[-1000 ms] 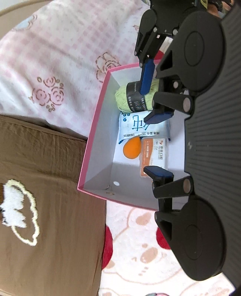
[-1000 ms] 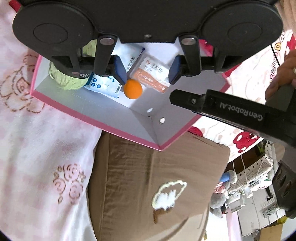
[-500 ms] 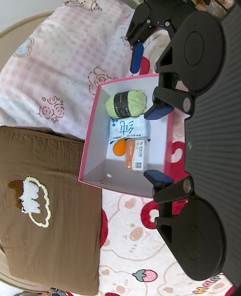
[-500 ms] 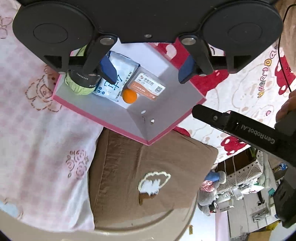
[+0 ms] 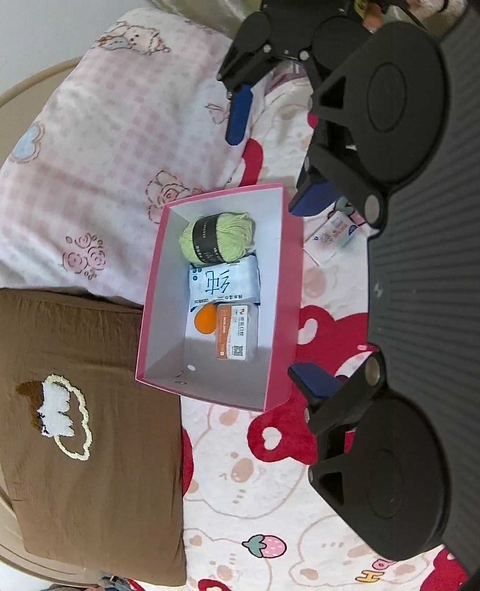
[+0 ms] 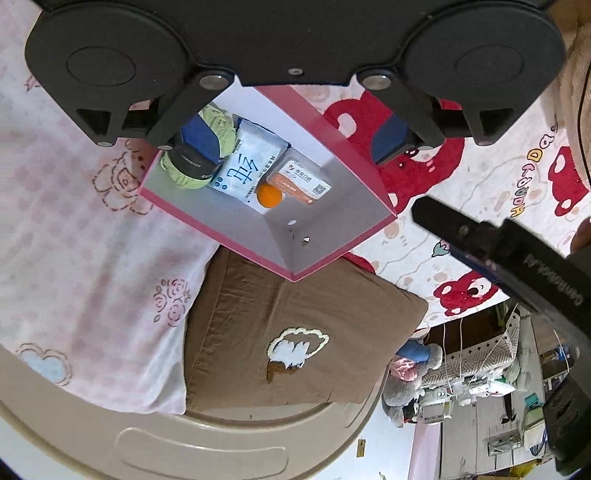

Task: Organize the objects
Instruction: 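Move both tools toward the lilac plush toy on the bedspread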

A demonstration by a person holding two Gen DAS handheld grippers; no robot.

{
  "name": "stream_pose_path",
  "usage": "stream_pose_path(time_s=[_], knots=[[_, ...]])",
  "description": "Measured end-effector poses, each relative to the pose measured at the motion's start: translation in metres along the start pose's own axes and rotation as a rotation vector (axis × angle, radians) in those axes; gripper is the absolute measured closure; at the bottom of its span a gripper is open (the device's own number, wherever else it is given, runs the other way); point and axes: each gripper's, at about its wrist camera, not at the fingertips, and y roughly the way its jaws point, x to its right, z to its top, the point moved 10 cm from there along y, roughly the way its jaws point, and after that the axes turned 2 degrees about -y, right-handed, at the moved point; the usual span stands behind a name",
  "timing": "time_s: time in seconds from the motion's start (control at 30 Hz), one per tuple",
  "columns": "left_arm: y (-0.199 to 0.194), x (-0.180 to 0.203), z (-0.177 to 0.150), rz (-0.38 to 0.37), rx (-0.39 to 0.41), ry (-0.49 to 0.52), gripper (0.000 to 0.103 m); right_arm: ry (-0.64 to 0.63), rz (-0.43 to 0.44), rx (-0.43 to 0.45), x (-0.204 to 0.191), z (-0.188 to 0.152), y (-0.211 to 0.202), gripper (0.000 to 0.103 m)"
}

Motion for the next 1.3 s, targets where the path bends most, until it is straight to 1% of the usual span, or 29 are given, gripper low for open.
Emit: stream_pose_path(time_s=[0.03,0.1,0.2,0.27,0.33,0.4,0.6,0.83,1.0,1.07,1.2,1.3], knots=[[-0.002,0.001,-0.002,0.002,0.001,0.005,0.010,-0.003,0.004,0.005,0.000,-0.001,-0.003,0.011],[-0.005,0.004,-0.007,-0.002,0.004,0.011,0.006,-0.019,0.011,0.015,0.000,-0.005,-0.008,0.011],[-0.007,0.009,-0.017,-0.023,-0.009,0.016,0.004,-0.057,0.013,0.018,-0.003,-0.012,-0.014,0.011],[-0.009,0.010,-0.023,-0.037,0.001,0.000,0.004,-0.075,0.025,0.019,-0.006,-0.019,-0.018,0.011],[-0.008,0.011,-0.029,-0.057,0.005,-0.016,0.004,-0.081,0.055,0.012,-0.010,-0.028,-0.023,0.011],[-0.005,0.013,-0.038,-0.070,-0.009,-0.012,0.004,-0.079,0.086,-0.001,-0.015,-0.038,-0.027,0.012],[0.011,0.019,-0.068,-0.095,-0.056,0.018,0.004,-0.124,0.114,-0.048,-0.025,-0.069,-0.032,0.011],[0.036,0.022,-0.102,-0.092,-0.109,0.055,0.004,-0.191,0.153,-0.083,-0.040,-0.097,-0.031,0.011],[0.052,0.018,-0.121,-0.093,-0.115,0.009,0.006,-0.246,0.207,-0.113,-0.060,-0.115,-0.021,0.012],[0.056,0.018,-0.127,-0.095,-0.120,-0.005,0.006,-0.276,0.227,-0.137,-0.069,-0.124,-0.016,0.012],[0.066,0.019,-0.141,-0.104,-0.131,-0.038,0.006,-0.348,0.253,-0.183,-0.084,-0.141,-0.007,0.012],[0.075,0.025,-0.154,-0.123,-0.148,-0.036,0.006,-0.396,0.262,-0.218,-0.092,-0.156,0.000,0.012]])
